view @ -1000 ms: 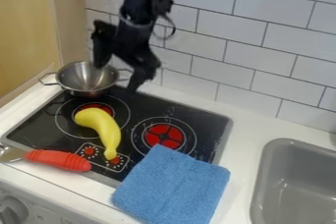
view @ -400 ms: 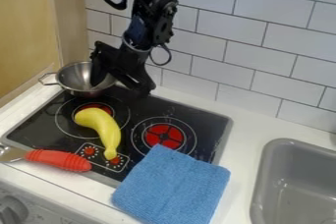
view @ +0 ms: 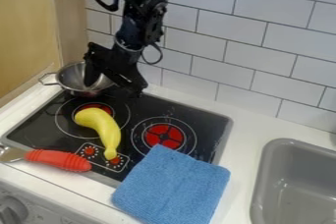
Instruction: Move the silver pot to the right side of the stove
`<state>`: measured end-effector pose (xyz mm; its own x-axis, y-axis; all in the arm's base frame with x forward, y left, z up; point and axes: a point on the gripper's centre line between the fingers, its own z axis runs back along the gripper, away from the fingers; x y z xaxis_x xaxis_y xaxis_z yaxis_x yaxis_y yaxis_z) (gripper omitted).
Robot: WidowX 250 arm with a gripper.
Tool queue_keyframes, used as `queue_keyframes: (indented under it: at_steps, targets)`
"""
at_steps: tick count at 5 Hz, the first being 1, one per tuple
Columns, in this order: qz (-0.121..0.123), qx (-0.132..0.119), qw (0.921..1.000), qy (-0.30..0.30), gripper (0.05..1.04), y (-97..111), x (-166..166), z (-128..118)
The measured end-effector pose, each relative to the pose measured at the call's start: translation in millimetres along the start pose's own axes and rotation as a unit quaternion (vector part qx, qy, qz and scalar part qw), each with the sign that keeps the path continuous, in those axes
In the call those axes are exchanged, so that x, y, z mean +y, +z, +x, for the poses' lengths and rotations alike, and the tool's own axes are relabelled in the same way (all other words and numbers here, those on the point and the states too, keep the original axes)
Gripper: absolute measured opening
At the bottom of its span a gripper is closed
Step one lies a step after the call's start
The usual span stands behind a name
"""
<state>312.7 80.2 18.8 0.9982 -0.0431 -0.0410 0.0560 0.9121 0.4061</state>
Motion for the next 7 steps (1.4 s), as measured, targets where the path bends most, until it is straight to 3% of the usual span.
queue_keyframes:
  at_steps: [1, 2, 4, 5, 6, 7]
  targets:
    - [-0.009, -0.007, 0.9998, 0.018, 0.999, -1.8, 14.4, 4.7]
    - [-0.026, 0.002, 0.9996, 0.011, 0.945, -13.8, 12.7, 7.0]
    - [-0.028, -0.005, 0.9996, 0.008, 0.36, -14.9, 11.6, 9.6]
    - [-0.024, -0.014, 0.9996, 0.008, 0.173, -13.3, 9.3, 12.9]
    - [-0.02, -0.015, 0.9997, 0.003, 0.08, -11.8, 8.1, 14.1]
    - [-0.016, -0.015, 0.9998, 0.004, 0.061, -11.8, 7.0, 13.6]
